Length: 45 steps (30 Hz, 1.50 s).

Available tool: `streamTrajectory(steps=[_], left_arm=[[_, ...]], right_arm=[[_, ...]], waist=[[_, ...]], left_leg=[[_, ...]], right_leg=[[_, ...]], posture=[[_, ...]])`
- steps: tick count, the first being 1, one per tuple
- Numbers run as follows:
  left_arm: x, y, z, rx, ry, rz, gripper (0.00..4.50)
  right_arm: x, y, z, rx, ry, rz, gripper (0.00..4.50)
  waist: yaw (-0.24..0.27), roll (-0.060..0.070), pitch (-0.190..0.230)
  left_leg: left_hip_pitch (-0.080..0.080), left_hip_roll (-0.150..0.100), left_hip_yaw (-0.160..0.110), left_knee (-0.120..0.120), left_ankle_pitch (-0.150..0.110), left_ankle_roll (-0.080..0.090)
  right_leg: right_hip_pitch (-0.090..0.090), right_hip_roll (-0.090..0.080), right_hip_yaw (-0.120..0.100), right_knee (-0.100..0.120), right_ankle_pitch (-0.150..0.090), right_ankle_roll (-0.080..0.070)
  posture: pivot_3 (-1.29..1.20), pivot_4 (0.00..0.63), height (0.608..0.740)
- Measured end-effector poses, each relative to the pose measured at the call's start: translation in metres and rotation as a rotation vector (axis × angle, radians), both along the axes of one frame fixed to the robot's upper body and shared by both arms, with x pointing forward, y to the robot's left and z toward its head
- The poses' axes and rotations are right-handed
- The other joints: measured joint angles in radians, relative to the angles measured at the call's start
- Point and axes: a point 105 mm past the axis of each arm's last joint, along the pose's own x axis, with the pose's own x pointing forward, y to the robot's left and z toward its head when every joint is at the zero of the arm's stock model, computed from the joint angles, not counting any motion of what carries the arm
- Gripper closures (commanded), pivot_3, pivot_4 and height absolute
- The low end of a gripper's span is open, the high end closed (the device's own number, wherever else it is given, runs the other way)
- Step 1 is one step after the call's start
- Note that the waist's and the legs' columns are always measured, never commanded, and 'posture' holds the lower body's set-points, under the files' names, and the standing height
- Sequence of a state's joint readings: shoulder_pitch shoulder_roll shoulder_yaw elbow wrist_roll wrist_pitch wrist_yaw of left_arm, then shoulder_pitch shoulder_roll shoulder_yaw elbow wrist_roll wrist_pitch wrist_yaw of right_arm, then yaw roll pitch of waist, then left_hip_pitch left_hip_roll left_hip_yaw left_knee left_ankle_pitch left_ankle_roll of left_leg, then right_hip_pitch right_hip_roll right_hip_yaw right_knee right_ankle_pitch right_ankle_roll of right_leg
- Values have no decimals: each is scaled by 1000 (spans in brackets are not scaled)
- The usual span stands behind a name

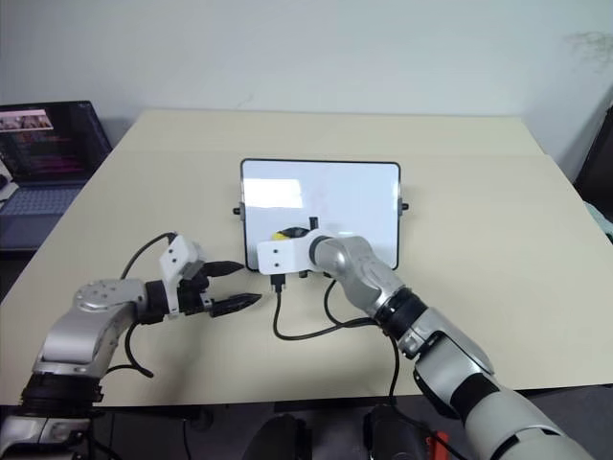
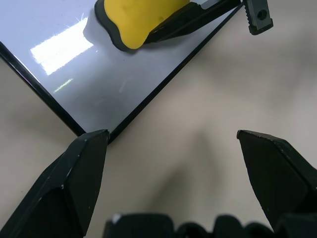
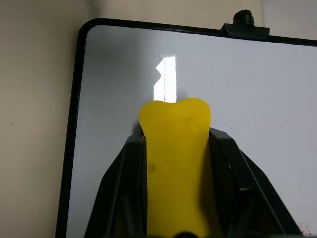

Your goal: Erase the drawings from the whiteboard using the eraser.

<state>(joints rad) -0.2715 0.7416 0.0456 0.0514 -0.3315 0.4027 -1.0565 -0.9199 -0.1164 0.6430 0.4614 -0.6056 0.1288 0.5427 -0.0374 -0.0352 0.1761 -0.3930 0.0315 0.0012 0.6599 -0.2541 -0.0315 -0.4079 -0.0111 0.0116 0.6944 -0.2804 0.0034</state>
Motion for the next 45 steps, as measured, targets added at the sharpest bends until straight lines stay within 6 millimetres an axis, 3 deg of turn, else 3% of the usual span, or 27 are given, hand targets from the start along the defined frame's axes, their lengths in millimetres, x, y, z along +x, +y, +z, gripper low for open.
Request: streamTrajectory(steps=[4, 8, 11, 16, 21, 29, 32, 36, 40, 45], left_arm=[[0, 0, 0, 0, 1, 0, 0], [0, 0, 0, -1, 2, -1, 0], [0, 0, 0, -1, 0, -3, 0], [3, -4, 4, -4, -14, -14, 0], [3, -3, 1, -5, -1, -11, 0], [4, -7, 0, -13, 2, -17, 0], [4, -7, 0, -13, 1, -17, 0], [4, -7, 0, -14, -1, -17, 0], [4, -7, 0, -15, -1, -17, 0], [4, -8, 0, -17, -1, -17, 0]], right_arm=[[7, -24, 2, -18, -15, -34, 3214], [19, -57, 16, 6, -37, -106, 3214], [25, -71, 24, 26, -53, -142, 3214], [23, -73, 25, 54, -45, -150, 3214], [24, -67, 28, 211, 34, -196, 3214], [44, -55, 59, 352, 35, -249, 3214], [38, -42, 50, 356, 103, -209, 3214], [17, -24, 18, 316, 243, -123, 3214], [21, -27, 19, 332, 227, -149, 3214], [46, -50, 47, 445, 131, -266, 3214]], waist=[[15, 0, 0], [18, 0, 0], [16, 0, 0], [11, 0, 0], [7, 0, 0], [4, 1, 1], [2, 1, 1], [4, 1, 1], [5, 1, 1], [10, 1, 1]], left_leg=[[0, -2, -2, 0, 0, 0], [0, -2, -2, 1, 0, 0], [1, -2, -1, 1, 0, 0], [0, -2, -1, 0, 0, 0], [-1, -1, -1, 0, 0, 1], [-3, -1, 0, -2, 0, 1], [-2, -1, 0, -3, 0, 1], [-2, -1, 0, -4, 0, 1], [-2, -1, -1, -4, 0, 0], [-1, -1, -1, -2, 1, 1]], right_leg=[[1, -2, -3, -1, 0, 0], [3, -3, -3, -4, 1, 1], [3, -2, -3, -4, 1, 1], [3, -2, -2, -5, 1, 1], [3, -2, -2, -5, 1, 1], [1, -2, -2, -7, 1, 1], [1, -2, -1, -8, 1, 1], [1, -2, -2, -8, 1, 1], [1, -2, -2, -8, 1, 1], [3, -3, -3, -8, 2, 1]], posture=[[0, 150, 740], [0, 150, 740], [0, 150, 740], [0, 150, 740], [0, 150, 740], [0, 150, 740], [0, 150, 740], [0, 150, 740], [0, 150, 740], [0, 150, 740]])
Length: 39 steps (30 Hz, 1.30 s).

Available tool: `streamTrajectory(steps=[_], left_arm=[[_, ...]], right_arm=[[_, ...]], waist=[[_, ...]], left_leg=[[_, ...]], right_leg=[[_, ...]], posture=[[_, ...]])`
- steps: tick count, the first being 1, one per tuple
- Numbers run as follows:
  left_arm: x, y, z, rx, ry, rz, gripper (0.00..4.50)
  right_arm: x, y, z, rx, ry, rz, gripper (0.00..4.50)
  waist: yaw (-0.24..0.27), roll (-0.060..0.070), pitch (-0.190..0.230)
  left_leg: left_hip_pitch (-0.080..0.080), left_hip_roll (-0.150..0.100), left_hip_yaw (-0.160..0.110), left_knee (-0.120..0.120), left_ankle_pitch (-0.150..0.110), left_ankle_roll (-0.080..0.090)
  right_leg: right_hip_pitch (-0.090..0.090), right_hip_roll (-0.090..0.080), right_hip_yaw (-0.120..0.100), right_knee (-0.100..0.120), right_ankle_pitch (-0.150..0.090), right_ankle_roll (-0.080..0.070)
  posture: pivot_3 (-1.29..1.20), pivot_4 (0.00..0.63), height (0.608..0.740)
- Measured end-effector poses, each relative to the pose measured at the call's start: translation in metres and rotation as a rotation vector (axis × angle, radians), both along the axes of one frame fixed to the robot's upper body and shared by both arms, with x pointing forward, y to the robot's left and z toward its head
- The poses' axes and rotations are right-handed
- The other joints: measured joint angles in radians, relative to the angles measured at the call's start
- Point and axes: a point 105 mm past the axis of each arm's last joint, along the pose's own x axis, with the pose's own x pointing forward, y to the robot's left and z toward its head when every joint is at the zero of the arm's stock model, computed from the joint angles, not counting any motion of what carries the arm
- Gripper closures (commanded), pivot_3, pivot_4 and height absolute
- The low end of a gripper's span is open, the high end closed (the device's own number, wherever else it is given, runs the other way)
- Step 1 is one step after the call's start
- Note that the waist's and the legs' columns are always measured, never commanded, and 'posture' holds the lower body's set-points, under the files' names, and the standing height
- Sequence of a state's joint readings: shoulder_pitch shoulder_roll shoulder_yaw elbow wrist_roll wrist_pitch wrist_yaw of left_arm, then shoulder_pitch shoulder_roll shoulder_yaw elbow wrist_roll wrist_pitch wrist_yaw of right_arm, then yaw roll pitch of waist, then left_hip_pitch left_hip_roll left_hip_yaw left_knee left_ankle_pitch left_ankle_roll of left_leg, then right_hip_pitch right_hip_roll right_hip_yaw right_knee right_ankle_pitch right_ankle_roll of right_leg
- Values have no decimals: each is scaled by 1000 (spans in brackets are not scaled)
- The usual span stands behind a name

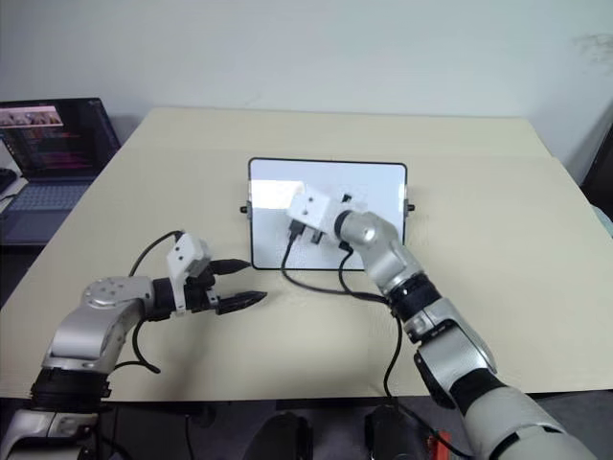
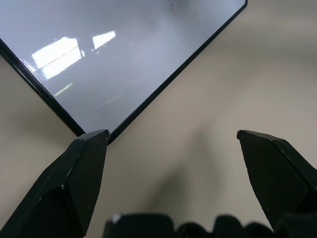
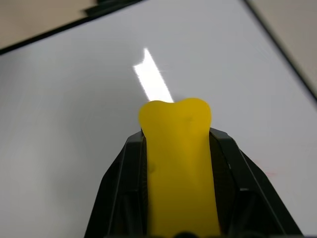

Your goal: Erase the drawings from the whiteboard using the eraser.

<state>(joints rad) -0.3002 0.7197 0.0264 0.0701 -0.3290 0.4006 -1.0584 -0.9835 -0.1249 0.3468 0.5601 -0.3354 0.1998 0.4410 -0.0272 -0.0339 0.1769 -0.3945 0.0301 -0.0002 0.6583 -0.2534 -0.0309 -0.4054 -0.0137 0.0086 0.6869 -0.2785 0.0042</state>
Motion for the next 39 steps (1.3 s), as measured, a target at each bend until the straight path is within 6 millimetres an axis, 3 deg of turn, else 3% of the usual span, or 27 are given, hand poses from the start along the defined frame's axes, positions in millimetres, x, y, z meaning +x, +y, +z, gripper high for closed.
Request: streamTrajectory(steps=[3, 17, 22, 30, 39], left_arm=[[0, 0, 0, 0, 0, -1, 0], [0, -2, -1, -7, 2, -4, 0], [0, -2, -1, -7, 2, -5, 0], [1, -6, 1, -6, -2, -17, 0], [0, -5, -1, -5, 4, -17, 0]], right_arm=[[8, -14, 8, 25, -26, -52, 3214], [16, -53, 12, 16, -57, -144, 3214], [9, -49, 6, 10, -47, -118, 3215], [-19, -3, -26, -124, -29, 45, 3215], [-22, -12, -25, -167, -70, 71, 3215]], waist=[[-2, 0, 0], [0, -1, -1], [-2, -2, -1], [-14, -2, -1], [1, -2, -2]], left_leg=[[0, 0, 1, 0, 0, 0], [0, 0, 1, 1, 0, 0], [1, 0, 1, 1, 0, 0], [1, 1, 2, 0, 0, 0], [0, 0, 2, 1, 0, 0]], right_leg=[[0, 0, 1, 0, 0, 0], [1, -1, 1, 0, 1, 1], [1, 0, 1, 0, 1, 2], [0, 1, 3, 0, 1, 2], [1, 0, 2, -2, 1, 3]], posture=[[0, 150, 740], [0, 150, 740], [0, 150, 740], [0, 150, 740], [0, 150, 740]])
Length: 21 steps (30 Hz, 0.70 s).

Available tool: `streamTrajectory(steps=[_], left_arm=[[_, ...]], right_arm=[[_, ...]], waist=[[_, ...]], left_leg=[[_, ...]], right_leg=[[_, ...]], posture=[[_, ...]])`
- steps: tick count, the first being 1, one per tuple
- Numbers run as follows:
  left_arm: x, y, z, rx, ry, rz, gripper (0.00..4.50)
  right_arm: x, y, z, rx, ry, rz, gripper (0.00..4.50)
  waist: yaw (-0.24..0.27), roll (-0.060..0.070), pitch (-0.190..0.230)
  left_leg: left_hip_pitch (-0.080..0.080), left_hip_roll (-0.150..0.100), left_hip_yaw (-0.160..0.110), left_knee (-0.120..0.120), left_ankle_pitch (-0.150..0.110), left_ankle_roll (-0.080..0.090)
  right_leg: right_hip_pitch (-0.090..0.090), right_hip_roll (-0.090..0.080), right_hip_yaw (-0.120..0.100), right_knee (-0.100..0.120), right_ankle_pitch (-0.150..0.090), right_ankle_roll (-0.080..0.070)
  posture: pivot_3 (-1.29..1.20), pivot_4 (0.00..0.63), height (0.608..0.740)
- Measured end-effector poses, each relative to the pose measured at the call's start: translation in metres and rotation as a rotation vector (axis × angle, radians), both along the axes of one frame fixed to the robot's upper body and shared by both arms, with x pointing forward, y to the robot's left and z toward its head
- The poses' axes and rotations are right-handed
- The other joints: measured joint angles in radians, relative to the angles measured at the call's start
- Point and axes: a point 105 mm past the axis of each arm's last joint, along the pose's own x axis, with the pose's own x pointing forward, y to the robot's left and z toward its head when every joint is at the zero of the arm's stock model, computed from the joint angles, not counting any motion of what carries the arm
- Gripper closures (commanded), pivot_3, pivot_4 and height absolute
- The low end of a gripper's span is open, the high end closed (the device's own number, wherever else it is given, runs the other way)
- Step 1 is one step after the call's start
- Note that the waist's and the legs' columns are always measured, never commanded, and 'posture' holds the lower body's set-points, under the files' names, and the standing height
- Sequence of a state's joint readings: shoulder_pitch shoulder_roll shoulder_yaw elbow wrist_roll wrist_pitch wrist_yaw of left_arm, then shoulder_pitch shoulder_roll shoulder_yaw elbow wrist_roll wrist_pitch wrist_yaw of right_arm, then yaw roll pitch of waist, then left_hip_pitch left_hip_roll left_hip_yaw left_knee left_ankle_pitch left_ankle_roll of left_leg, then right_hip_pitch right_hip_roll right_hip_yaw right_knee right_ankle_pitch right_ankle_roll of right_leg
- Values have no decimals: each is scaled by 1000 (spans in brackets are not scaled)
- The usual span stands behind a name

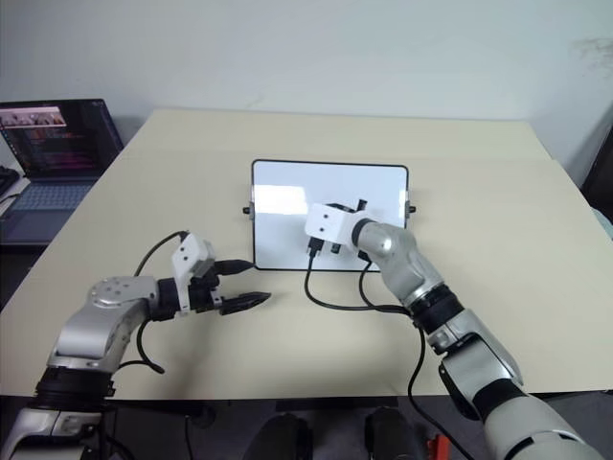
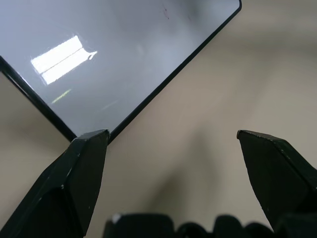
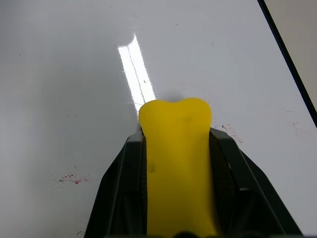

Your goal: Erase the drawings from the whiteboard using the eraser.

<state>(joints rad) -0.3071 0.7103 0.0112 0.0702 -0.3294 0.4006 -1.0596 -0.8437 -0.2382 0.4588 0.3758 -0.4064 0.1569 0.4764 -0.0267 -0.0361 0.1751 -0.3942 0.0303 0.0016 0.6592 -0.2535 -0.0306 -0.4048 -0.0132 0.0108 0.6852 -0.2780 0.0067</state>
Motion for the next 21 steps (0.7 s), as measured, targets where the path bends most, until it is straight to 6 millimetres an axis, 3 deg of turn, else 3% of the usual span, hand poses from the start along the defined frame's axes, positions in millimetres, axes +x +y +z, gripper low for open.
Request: streamTrajectory(steps=[3, 9, 12, 16, 21], left_arm=[[0, 0, 0, 0, 0, -1, 0], [0, -1, 0, 0, 1, -4, 0], [0, -1, 0, 0, 1, -5, 0], [0, -3, 0, -4, 1, -8, 0], [0, -3, 0, -6, 0, -9, 0]], right_arm=[[0, 4, 7, 64, -20, -1, 3215], [16, -8, 35, 151, -117, -84, 3215], [17, -8, 36, 156, -131, -81, 3215], [15, -8, 29, 121, -111, -50, 3215], [-3, -13, -9, 22, -39, 50, 3215]], waist=[[-4, 1, 1], [-5, 1, 1], [-5, 1, 1], [-5, 1, 1], [-5, -1, 0]], left_leg=[[-5, 0, 0, 0, 0, 0], [-6, 0, 1, -6, -1, 0], [-5, -1, 2, -11, -1, 0], [-3, -1, 2, -12, 0, 0], [3, -1, 2, -12, 0, 0]], right_leg=[[-4, 0, 0, -1, 1, -1], [-6, -1, 0, -5, 1, -1], [-6, -1, 1, -6, 1, -1], [-6, -1, 1, -6, 1, -1], [0, -1, 1, -6, 1, -1]], posture=[[0, 150, 740], [0, 150, 740], [0, 150, 740], [0, 150, 740], [0, 150, 740]])
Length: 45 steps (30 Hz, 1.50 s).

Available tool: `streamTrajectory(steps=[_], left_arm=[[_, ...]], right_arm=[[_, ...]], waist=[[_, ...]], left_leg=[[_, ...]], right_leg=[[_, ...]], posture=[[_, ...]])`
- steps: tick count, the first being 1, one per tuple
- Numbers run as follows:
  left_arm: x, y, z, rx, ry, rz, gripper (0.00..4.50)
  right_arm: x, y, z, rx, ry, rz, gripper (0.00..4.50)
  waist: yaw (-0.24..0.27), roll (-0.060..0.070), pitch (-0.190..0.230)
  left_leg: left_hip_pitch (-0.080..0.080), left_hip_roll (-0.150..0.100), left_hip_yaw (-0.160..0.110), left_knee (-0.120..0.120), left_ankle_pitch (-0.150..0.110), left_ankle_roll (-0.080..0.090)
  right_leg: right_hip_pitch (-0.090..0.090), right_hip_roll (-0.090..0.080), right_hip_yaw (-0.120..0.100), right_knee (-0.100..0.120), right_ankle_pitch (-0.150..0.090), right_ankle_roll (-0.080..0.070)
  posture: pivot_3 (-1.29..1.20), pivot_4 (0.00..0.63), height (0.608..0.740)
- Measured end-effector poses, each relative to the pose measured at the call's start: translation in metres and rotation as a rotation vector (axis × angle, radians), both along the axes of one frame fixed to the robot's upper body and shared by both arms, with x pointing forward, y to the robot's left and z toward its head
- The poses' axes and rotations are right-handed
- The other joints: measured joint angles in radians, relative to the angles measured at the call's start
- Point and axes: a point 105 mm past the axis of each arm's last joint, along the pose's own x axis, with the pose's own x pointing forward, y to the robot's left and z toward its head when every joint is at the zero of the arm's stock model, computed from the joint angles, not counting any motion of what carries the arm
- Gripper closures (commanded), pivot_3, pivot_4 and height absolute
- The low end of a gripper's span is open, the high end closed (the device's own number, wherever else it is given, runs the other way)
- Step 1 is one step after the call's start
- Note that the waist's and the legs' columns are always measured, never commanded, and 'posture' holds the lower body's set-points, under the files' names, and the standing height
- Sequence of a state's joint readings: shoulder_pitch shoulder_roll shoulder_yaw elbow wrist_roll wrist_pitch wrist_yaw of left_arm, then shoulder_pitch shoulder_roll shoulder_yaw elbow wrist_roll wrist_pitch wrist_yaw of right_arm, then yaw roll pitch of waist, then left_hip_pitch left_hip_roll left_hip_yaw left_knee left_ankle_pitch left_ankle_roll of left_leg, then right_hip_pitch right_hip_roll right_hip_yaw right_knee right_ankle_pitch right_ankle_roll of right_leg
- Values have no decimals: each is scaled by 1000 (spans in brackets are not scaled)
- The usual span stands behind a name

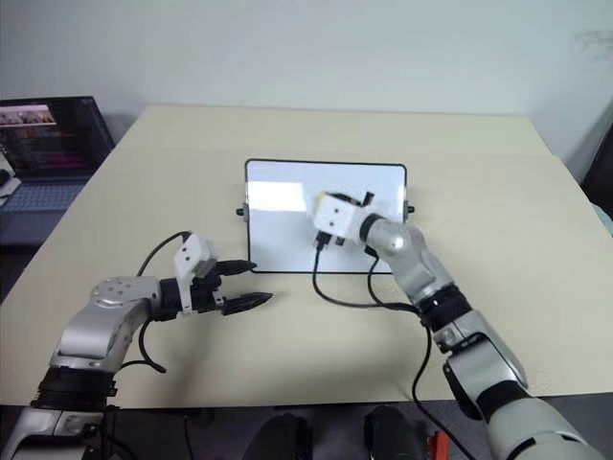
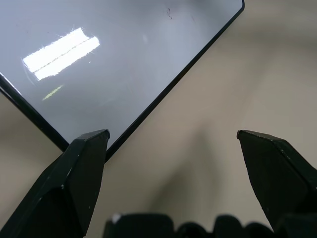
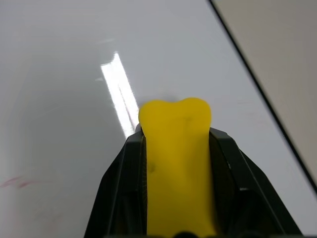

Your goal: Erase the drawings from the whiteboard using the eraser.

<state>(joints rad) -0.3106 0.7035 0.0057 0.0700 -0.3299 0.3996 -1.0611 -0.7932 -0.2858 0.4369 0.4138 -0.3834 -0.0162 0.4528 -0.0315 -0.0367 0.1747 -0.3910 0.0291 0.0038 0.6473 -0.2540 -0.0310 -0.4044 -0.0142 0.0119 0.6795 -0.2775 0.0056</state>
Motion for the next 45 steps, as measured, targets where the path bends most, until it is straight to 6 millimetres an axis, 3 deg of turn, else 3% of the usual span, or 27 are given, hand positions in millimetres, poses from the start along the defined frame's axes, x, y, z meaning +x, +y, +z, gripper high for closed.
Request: streamTrajectory(steps=[11, 24, 30, 32, 35, 38, 42, 43, 44, 45], left_arm=[[2, -2, 5, -3, -13, -9, 0], [11, -21, 31, -61, -76, -73, 0], [13, -30, 46, -85, -112, -104, 0], [15, -36, 51, -86, -125, -123, 0], [15, -48, 60, -92, -154, -171, 0], [13, -62, 69, -91, -182, -232, 0], [5, -82, 73, -102, -198, -322, 0], [5, -83, 73, -102, -199, -327, 0], [3, -87, 73, -102, -201, -349, 0], [0, -102, 77, -113, -220, -411, 0]], right_arm=[[-14, -21, -32, -173, 0, 72, 3216], [-37, -26, -54, -272, 16, 171, 3216], [-50, -34, -41, -139, 54, 126, 3216], [-61, -35, -20, -4, 78, 108, 3216], [-82, -39, 19, 190, 84, 102, 3216], [-103, -62, 35, 325, 139, 30, 3216], [-121, -101, 20, 412, 260, -165, 3216], [-122, -103, 20, 417, 262, -176, 3216], [-122, -114, 17, 438, 281, -237, 3216], [-125, -138, 12, 511, 288, -365, 3216]], waist=[[3, -1, 0], [2, -1, 0], [3, -1, 0], [4, -1, 0], [7, -1, 1], [12, -1, 1], [18, 0, 1], [18, -1, 1], [12, 0, 1], [10, -1, 0]], left_leg=[[17, 0, 1, 0, 3, 4], [16, 0, 1, -1, 3, 4], [2, 0, 1, -1, 3, 3], [-9, 0, -1, -1, 3, 2], [-10, 0, -3, -1, 1, -1], [-10, 0, -3, -2, -1, -4], [-10, -2, -1, -1, -2, -4], [-9, -2, -1, -1, -2, -4], [-7, -1, 0, -1, -2, -4], [-7, -1, -2, -1, -2, -3]], right_leg=[[16, 0, 1, 0, -2, 3], [15, 0, 1, -1, -2, 4], [1, 0, 1, 0, -2, 4], [-8, 0, -1, 0, 1, 0], [-8, 1, -2, -1, -2, 3], [-6, 0, -2, -4, -4, 5], [-6, 0, 0, -5, -4, 5], [-6, 0, -1, -5, -4, 5], [-5, 1, 1, -4, -4, 5], [-4, 2, -1, -2, -5, 6]], posture=[[0, 150, 740], [0, 150, 740], [0, 150, 740], [0, 150, 740], [0, 150, 740], [0, 150, 740], [0, 150, 740], [0, 150, 740], [0, 150, 740], [0, 150, 740]])
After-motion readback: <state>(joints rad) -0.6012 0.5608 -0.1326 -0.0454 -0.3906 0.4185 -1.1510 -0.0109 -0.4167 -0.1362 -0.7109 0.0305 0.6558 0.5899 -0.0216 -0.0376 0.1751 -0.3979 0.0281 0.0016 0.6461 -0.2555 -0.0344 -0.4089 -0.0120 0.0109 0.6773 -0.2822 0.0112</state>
